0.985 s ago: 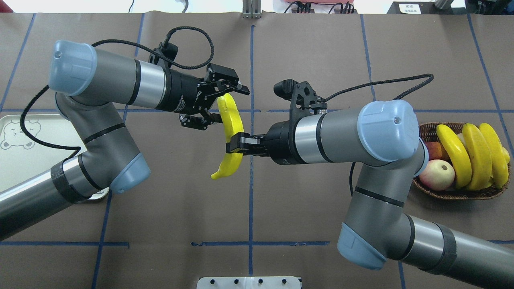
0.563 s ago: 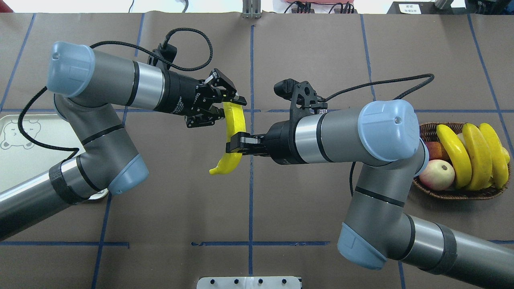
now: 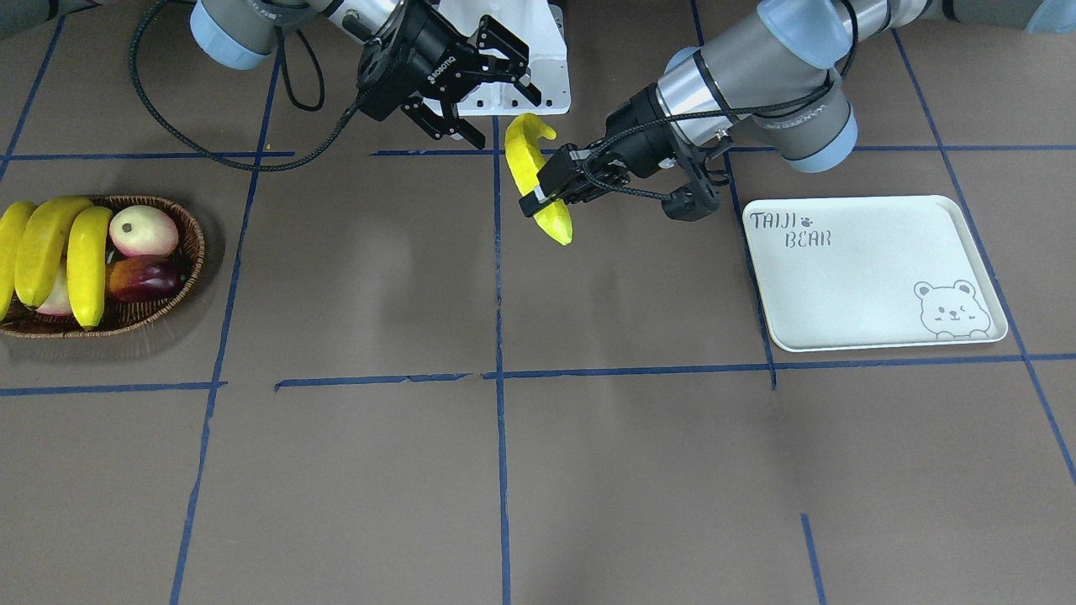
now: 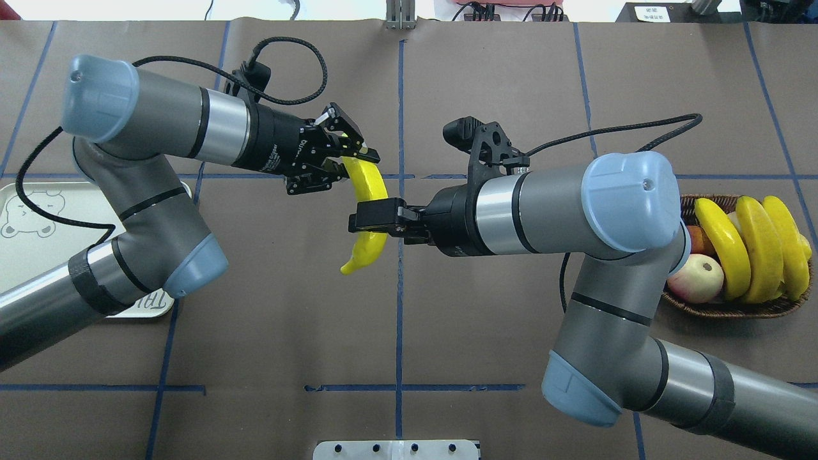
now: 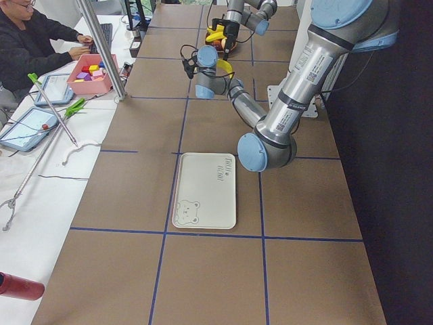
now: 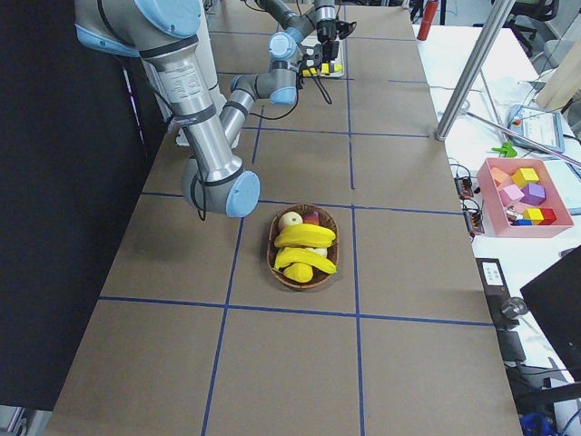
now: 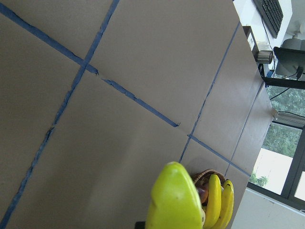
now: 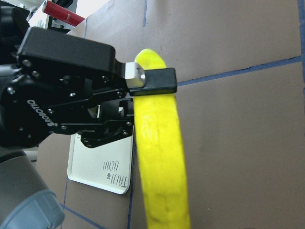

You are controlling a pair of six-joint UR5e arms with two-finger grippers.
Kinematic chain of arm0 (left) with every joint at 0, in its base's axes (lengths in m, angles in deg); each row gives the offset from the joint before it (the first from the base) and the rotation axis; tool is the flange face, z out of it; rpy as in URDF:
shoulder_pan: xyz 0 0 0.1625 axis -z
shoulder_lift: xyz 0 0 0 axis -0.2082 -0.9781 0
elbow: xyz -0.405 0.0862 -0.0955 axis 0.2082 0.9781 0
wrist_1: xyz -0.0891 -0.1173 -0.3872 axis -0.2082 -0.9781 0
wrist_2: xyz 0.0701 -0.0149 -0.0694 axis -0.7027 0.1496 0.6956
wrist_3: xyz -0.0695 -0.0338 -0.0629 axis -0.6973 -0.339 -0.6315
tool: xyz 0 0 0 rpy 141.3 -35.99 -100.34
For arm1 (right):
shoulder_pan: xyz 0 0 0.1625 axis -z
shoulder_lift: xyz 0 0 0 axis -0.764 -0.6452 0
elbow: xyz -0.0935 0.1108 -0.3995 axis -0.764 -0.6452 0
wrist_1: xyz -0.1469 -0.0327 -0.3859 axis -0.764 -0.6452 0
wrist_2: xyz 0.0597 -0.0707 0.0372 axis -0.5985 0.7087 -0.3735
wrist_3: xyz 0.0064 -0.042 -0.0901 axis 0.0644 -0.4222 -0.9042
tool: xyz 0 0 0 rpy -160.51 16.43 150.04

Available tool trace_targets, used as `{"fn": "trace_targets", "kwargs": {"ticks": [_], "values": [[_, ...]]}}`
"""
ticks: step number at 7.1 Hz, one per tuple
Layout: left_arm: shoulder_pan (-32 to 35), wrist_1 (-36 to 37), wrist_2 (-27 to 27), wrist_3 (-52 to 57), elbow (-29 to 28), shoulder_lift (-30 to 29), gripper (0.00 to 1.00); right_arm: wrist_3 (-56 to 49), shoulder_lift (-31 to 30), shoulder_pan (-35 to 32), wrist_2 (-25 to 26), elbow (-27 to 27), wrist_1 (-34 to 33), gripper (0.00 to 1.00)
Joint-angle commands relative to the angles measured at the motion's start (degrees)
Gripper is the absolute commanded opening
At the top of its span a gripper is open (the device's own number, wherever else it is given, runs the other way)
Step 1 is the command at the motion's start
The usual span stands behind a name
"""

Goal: Transfer all bananas from basket to plate

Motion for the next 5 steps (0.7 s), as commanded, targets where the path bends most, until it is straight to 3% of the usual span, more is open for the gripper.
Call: {"fn": "trace_targets", "kwargs": {"ticks": [1,3,4,5], "values": [[9.16,4.25,10.51,9.84,-0.4,5.35,0.0,-0.26,-1.33,-3.77,-4.1,1.27,-0.67,1.0],[15.6,5.32,11.88,27.19,-0.49,16.56,0.0,-1.13,-6.66,-10.17,-8.86,2.49,-0.76,1.0],[17.54,9.59,10.58,38.95,-0.49,22.38,0.0,-4.01,-8.7,-11.95,-9.05,2.85,-1.54,1.0],[20.43,13.98,8.13,51.17,-0.49,26.53,0.0,-8.39,-9.76,-13.18,-9.05,4.59,-7.9,1.0]]}}
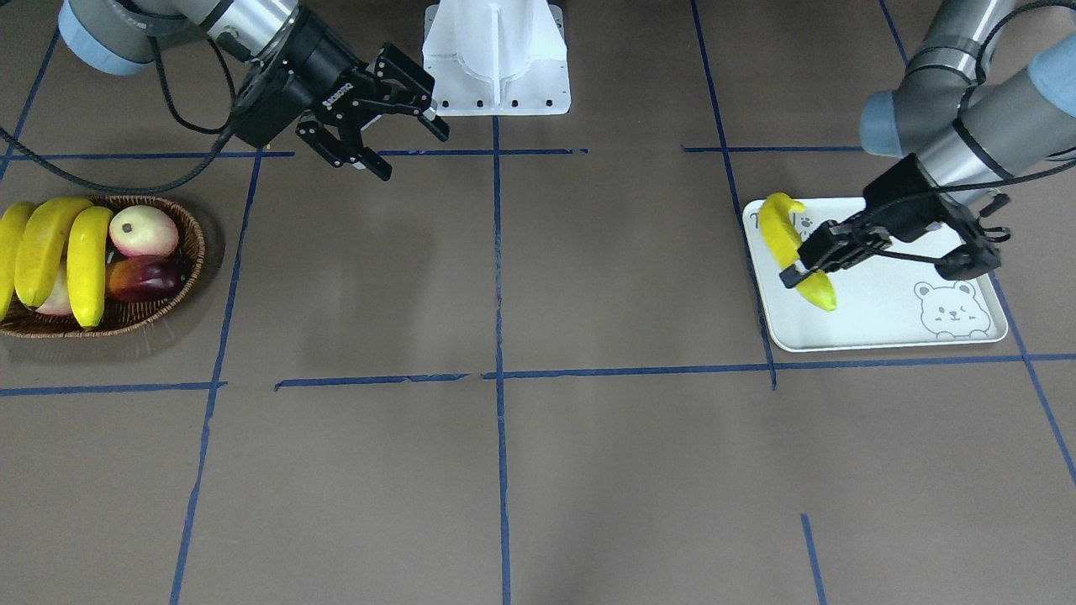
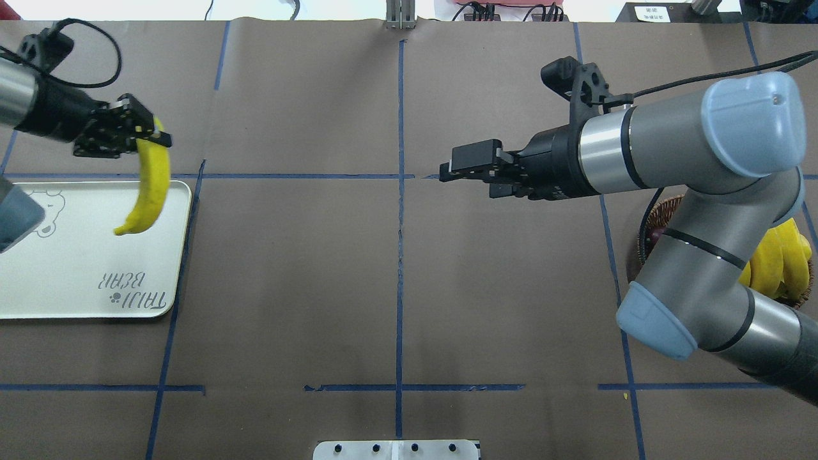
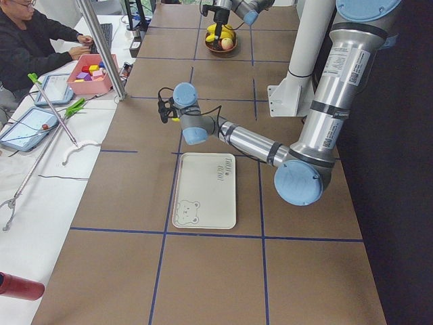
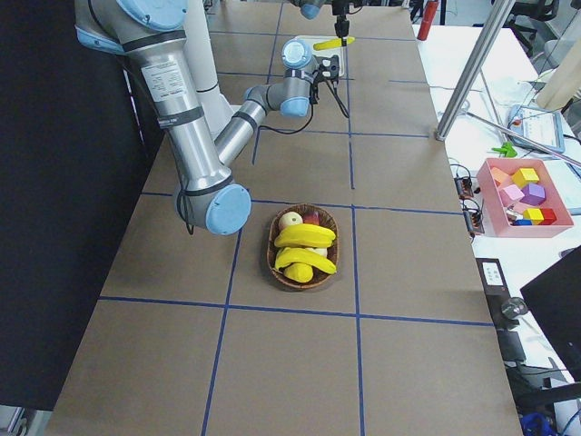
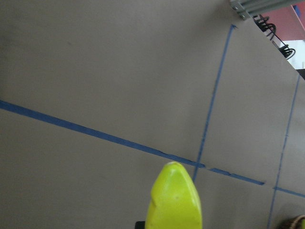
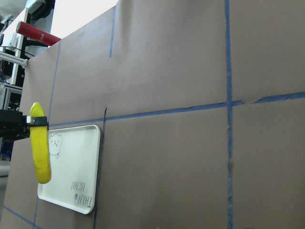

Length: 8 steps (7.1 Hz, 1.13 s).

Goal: Transfer all bananas from basket to plate

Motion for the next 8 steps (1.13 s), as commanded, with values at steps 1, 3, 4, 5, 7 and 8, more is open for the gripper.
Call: {"fn": "trace_targets", "kwargs": {"ticks": [1,3,4,5,7,8], "values": [[3.84,10.38,-5.59,21.66,0.0,7.08,0.0,-11.42,-1.79,-2.82,-0.02,4.62,-15.87,1.0],[3.06,17.17,-11.68,24.73,-0.43,9.03,0.0,-20.87,-2.05,-3.44,0.34,6.85,-26.68,1.0],[3.06,19.81,-12.04,24.73,-0.7,9.12,0.0,-22.46,-4.32,-3.7,0.43,6.76,-26.61,1.0],[3.06,20.19,-12.39,24.73,-2.44,9.12,0.0,-24.3,-5.82,-4.31,0.43,6.76,-26.18,1.0],[2.97,19.84,-14.15,24.9,-5.17,9.12,0.0,-24.32,-5.92,-4.93,0.25,6.58,-26.35,1.0],[2.97,19.75,-14.33,24.9,-5.62,9.55,0.03,-24.32,-5.83,-5.02,0.25,6.58,-26.35,1.0]]}}
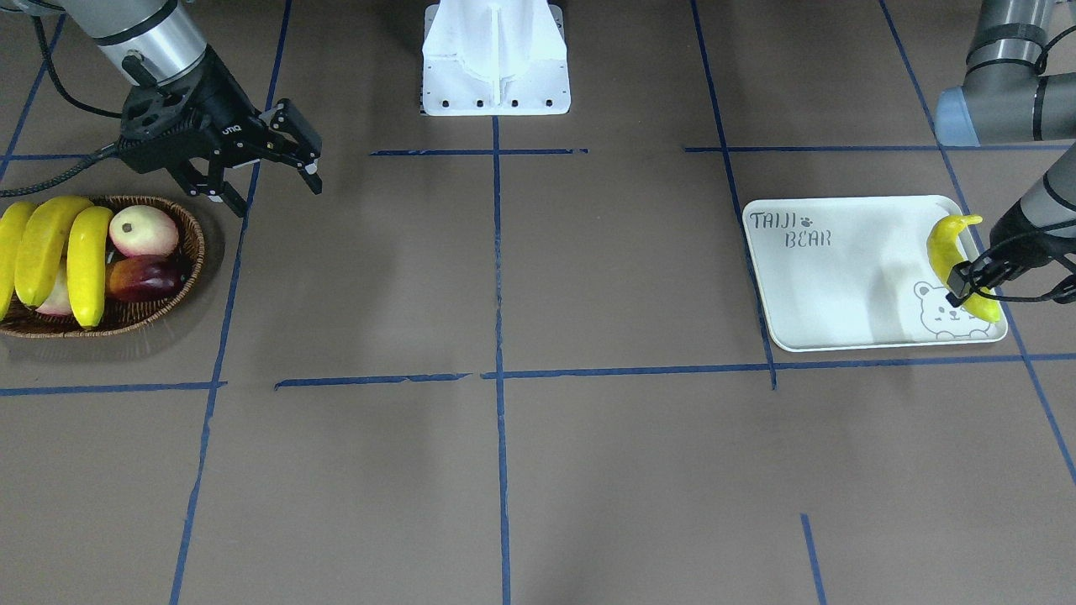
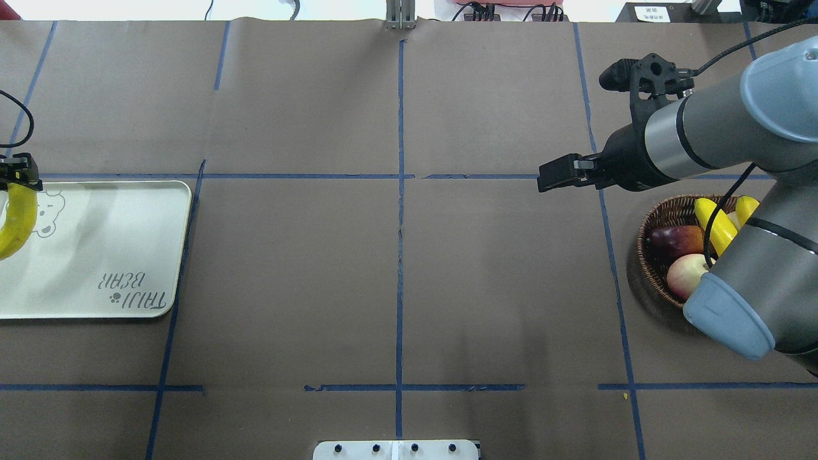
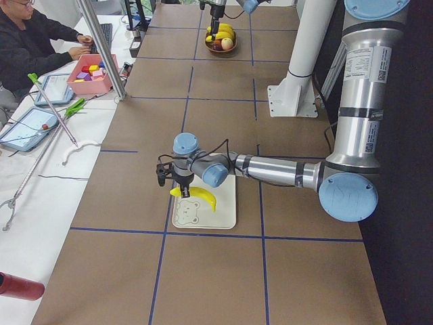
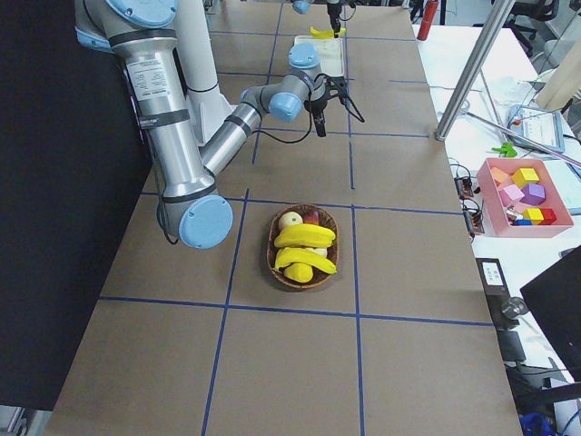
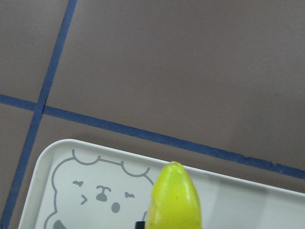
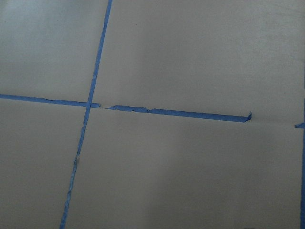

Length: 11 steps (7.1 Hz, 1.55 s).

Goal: Transfer all bananas from basket to plate

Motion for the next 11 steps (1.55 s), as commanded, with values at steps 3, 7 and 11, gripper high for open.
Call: {"fn": "trace_targets", "kwargs": {"ticks": [3,7,11], "values": [[-0.89,-0.52,-0.55,0.22,-0.96,0.67,0.99,-0.19,-0.31,-0.79,-0.3,-0.11,-0.02,1.0],[-0.9,0.34,0.33,-0.21,3.15,-0.11,0.99,-10.09,-10.46,-4.74,-0.57,0.24,0.41,1.0],[-0.9,4.04,3.32,-1.96,7.83,-1.08,0.99,-18.38,-24.71,-11.23,-4.23,2.35,0.59,1.0]]}}
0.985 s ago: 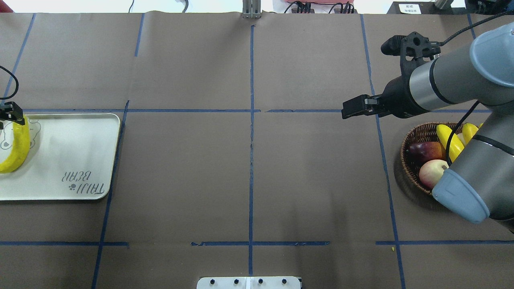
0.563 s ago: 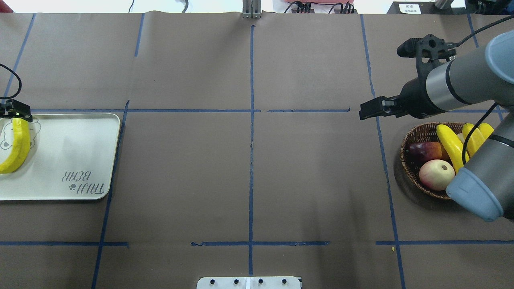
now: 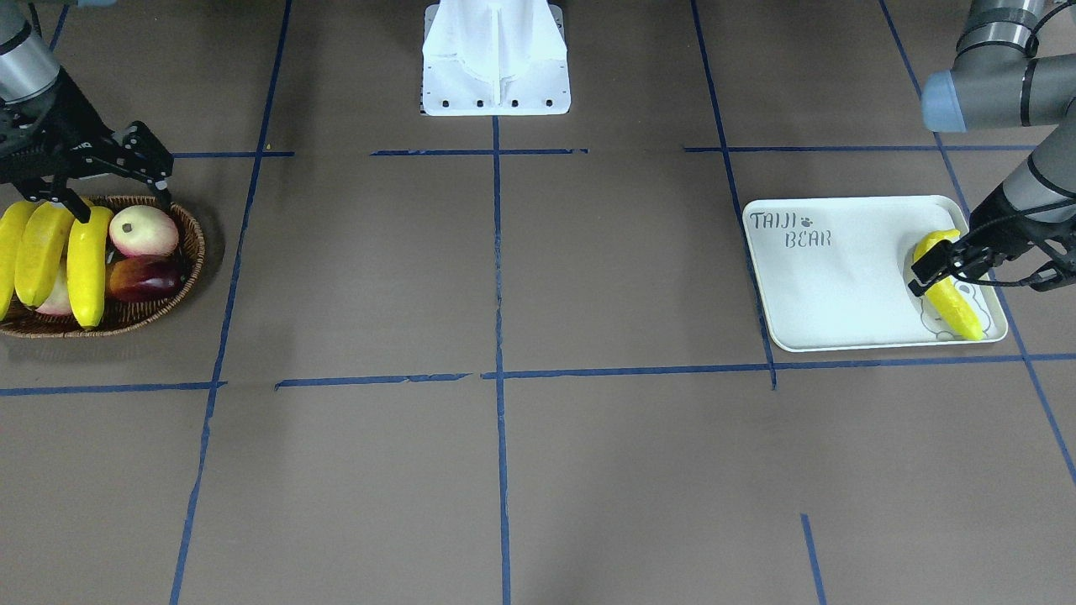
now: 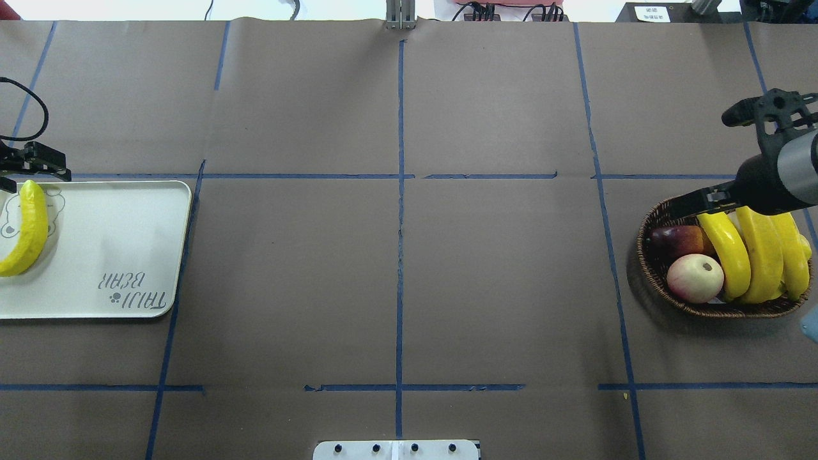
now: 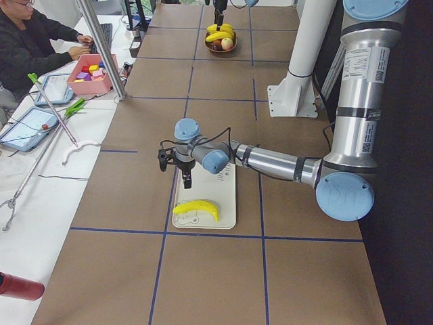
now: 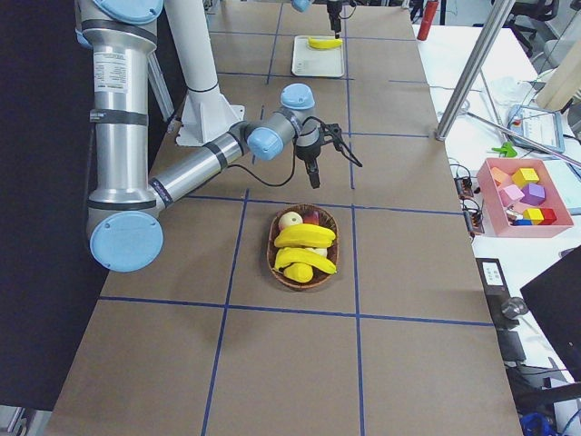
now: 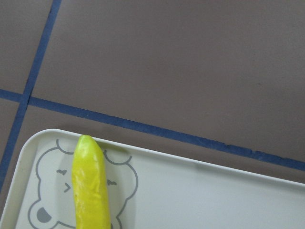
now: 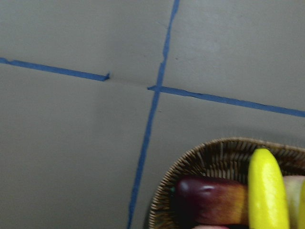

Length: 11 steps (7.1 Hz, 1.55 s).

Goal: Transfer all bananas from basket to plate

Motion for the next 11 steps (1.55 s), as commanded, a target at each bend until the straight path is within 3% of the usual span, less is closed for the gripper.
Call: {"fn": "trace_targets", "kwargs": {"ticks": [1,3,5,10,11], "values": [[-0.09,0.3,0.24,-3.07,2.18,-0.19,0.99,-1.45,-6.99,-4.79,-5.9,-1.25,-0.04,1.0],[-3.49,0.3,0.06,-9.3,3.16,-2.11,0.99,-1.0,-7.02,-4.81,-6.03,-6.69,0.05,1.0],[-4.74,0.3,-0.11,-10.74,3.86,-2.56,0.99,-0.66,-6.93,-4.81,-5.5,-8.03,0.05,0.98],[-4.92,0.3,-0.2,-10.65,4.12,-2.57,0.99,-1.09,-7.37,-4.81,-5.5,-10.32,-0.04,0.73],[-4.75,0.3,-0.2,-10.65,4.3,-2.57,0.99,-0.92,-7.28,-4.72,-5.5,-10.66,-0.13,0.73]]}}
